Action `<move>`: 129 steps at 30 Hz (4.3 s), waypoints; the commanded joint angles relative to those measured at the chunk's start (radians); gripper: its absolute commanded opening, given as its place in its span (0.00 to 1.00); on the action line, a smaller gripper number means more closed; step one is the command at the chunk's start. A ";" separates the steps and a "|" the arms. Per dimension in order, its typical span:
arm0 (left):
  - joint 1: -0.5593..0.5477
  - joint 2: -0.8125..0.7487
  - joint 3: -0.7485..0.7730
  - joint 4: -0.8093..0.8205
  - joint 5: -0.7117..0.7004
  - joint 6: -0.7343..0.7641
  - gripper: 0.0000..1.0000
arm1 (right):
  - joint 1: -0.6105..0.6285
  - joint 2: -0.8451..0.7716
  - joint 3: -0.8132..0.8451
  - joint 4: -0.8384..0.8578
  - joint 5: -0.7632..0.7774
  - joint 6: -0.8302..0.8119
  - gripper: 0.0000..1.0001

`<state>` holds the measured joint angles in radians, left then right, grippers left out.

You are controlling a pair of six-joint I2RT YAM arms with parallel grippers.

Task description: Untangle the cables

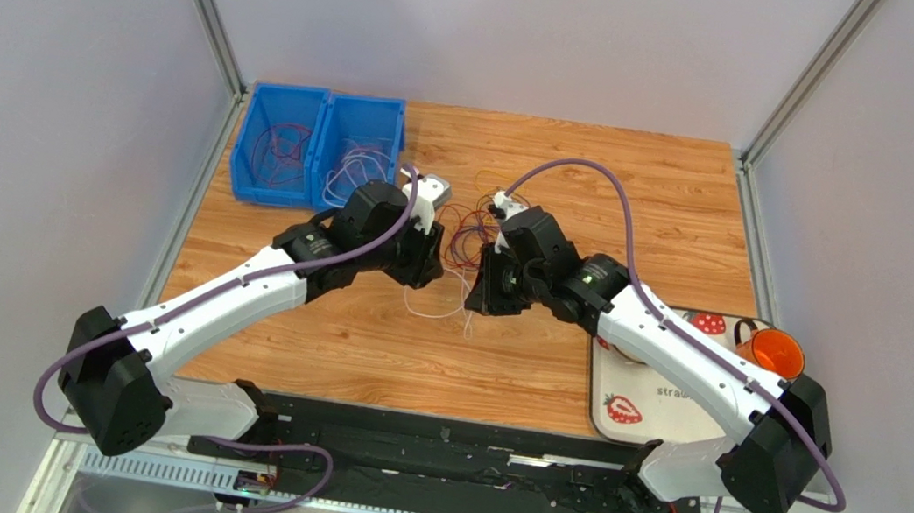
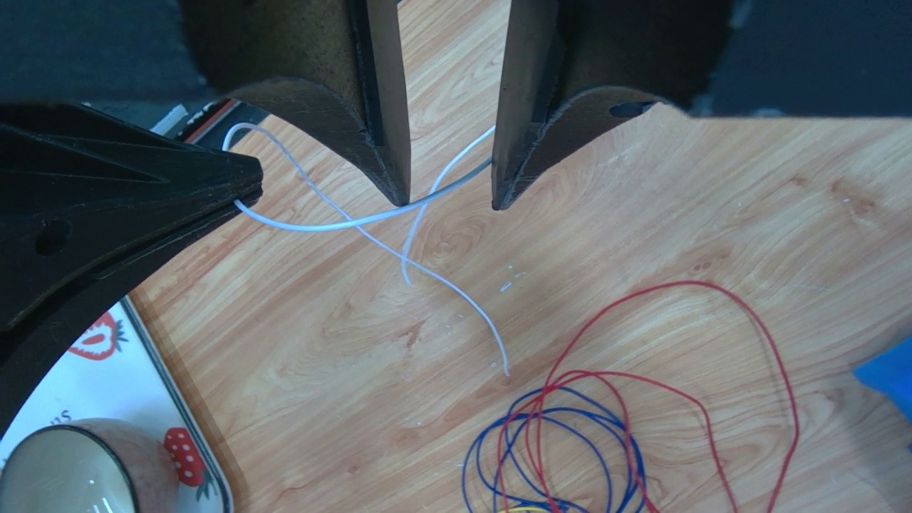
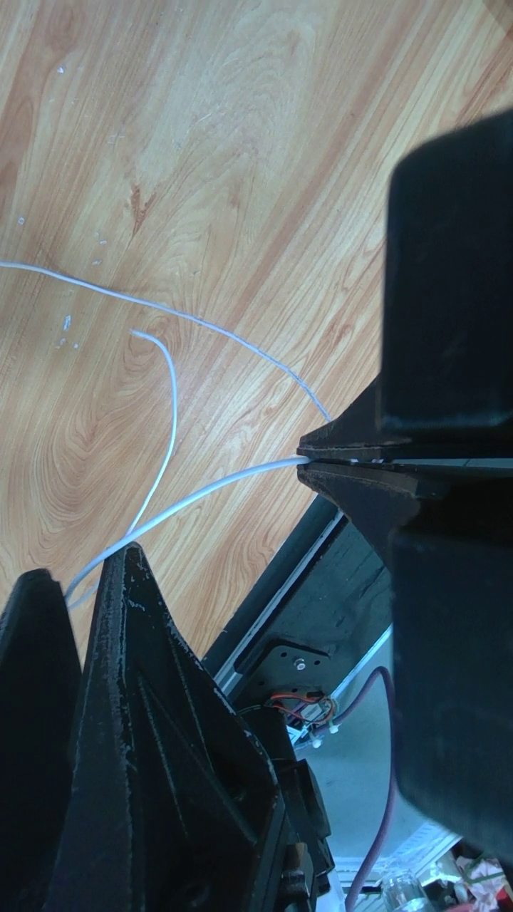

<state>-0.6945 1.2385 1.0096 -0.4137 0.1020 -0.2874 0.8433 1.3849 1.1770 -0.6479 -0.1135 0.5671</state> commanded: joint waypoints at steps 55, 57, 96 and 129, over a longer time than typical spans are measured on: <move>0.492 0.341 0.968 -0.369 -0.262 0.027 0.00 | -0.004 0.166 -0.316 0.175 0.235 0.089 0.65; 0.542 0.404 1.004 -0.362 -0.230 -0.002 0.00 | -0.004 0.184 -0.323 0.197 0.229 0.085 0.65; 0.621 0.817 0.966 -0.237 -0.259 -0.130 0.15 | -0.006 0.279 -0.389 0.358 0.210 0.042 0.62; 0.240 0.127 0.353 -0.270 -0.174 -0.074 0.83 | 0.034 0.131 -0.478 0.413 0.271 0.054 0.61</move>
<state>-0.4362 1.4429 1.4624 -0.6735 -0.0998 -0.3378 0.8654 1.5276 0.7197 -0.1371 0.1410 0.6128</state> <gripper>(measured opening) 0.947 0.611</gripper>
